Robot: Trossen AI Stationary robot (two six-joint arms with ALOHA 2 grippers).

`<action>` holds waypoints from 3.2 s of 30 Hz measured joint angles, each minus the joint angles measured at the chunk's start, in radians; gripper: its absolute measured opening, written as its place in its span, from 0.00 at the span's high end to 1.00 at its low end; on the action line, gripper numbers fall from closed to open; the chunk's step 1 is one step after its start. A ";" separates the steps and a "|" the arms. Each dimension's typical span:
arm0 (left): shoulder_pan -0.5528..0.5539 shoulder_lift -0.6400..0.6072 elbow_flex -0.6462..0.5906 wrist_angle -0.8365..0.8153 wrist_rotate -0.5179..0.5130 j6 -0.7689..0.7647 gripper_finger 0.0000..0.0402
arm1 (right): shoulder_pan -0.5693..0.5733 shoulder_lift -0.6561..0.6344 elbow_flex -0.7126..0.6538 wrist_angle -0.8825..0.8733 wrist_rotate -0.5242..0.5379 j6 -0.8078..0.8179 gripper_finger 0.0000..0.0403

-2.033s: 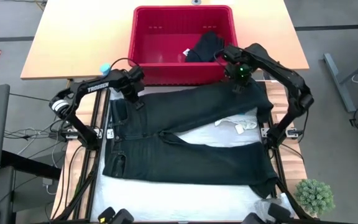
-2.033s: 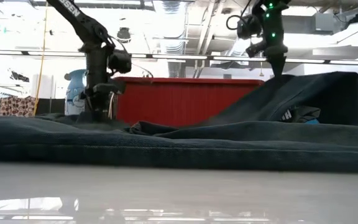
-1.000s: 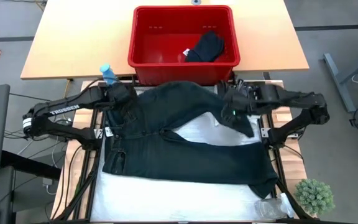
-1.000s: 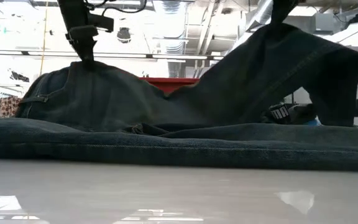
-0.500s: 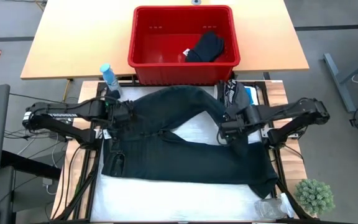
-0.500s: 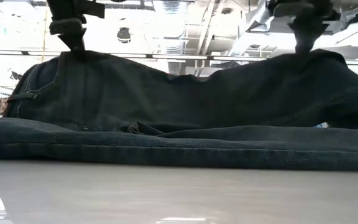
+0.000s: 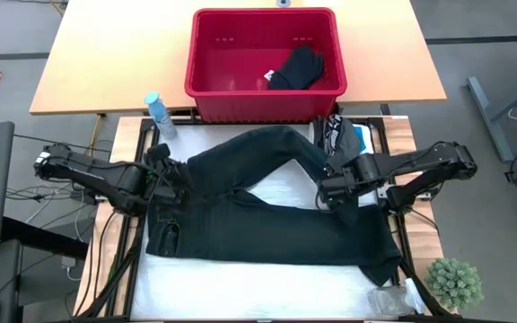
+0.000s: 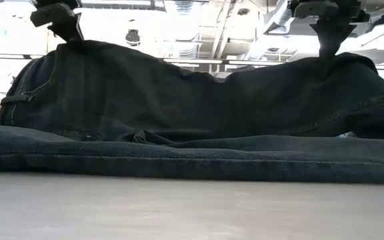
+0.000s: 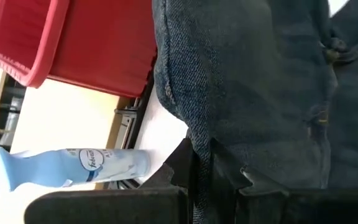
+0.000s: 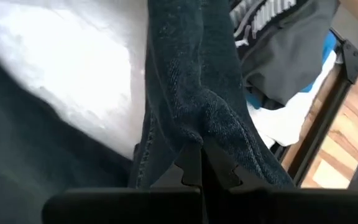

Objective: Fold laundry
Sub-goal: Fold the blue pants

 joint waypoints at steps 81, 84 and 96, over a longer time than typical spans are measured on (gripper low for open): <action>-0.277 0.085 0.001 -0.173 0.112 -0.228 0.97 | 0.425 -0.223 -0.383 -0.002 0.050 0.067 0.95; -0.290 0.147 0.001 -0.171 0.114 -0.167 0.97 | 0.393 -0.218 -0.481 0.000 -0.014 0.057 0.95; -0.390 0.312 0.184 -0.193 0.062 -0.096 0.97 | 0.433 -0.159 -0.540 0.000 -0.107 0.065 0.95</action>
